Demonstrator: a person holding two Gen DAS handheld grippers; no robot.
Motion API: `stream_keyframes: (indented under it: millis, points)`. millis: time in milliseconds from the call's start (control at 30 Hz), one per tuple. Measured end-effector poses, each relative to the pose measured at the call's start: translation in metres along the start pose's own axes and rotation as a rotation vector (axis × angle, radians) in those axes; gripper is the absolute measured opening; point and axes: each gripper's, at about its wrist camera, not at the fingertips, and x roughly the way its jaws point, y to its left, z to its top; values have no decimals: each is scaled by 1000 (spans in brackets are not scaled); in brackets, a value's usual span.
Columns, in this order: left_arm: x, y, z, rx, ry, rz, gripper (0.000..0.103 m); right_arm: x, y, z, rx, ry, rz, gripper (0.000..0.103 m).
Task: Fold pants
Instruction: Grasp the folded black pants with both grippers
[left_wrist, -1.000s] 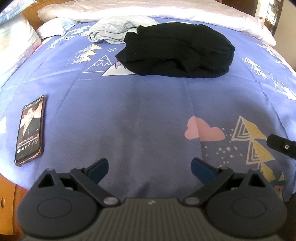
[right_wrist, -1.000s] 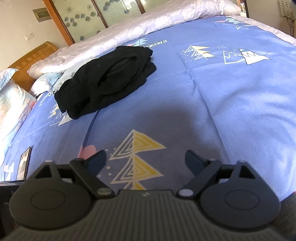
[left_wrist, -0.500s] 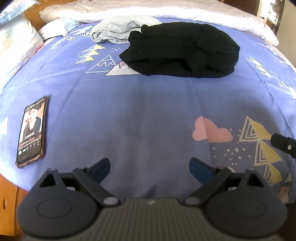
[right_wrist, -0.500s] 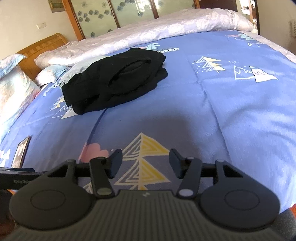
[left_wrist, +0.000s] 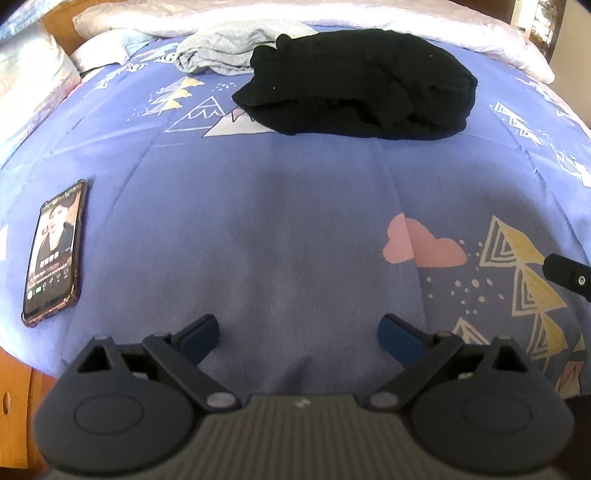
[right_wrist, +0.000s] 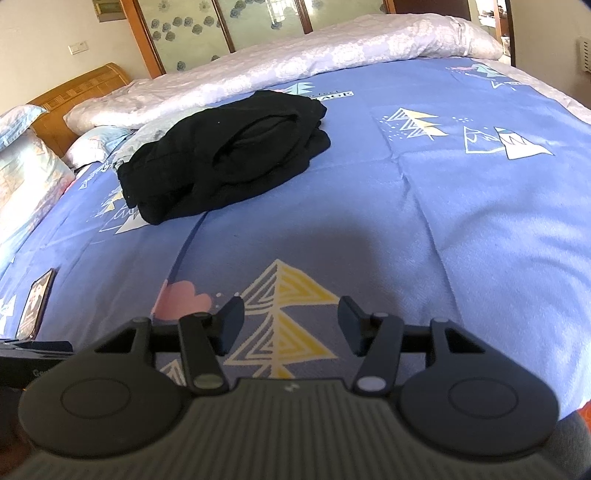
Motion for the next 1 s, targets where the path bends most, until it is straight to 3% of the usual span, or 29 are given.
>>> stream_keyframes:
  millis: [167, 233, 467, 667, 733, 833, 900, 933, 967, 1000]
  points:
    - [2, 3, -2, -15, 6, -1, 101, 1, 1, -1, -4, 4, 0, 59]
    - [1, 4, -1, -18, -5, -10, 97, 2, 1, 0, -7, 5, 1, 59]
    - [-11, 18, 2, -47, -105, -30, 90, 12, 25, 29, -137, -35, 42, 59]
    - [-5, 36, 5, -92, -104, -23, 90, 42, 81, 71, -364, -123, 94, 74]
    - [-2, 41, 6, -105, -103, -15, 90, 61, 102, 87, -453, -161, 96, 83]
    - [0, 50, 8, -125, -98, -7, 90, 101, 125, 112, -567, -192, 24, 93]
    - [0, 55, 9, -134, -100, -4, 90, 138, 133, 124, -645, -163, -62, 94]
    - [-1, 57, 10, -136, -101, -5, 90, 158, 132, 127, -676, -126, -110, 90]
    - [-1, 59, 11, -138, -104, -7, 90, 171, 128, 129, -681, -79, -131, 78]
    - [-3, 62, 11, -141, -109, -12, 89, 182, 120, 132, -637, -7, -113, 35]
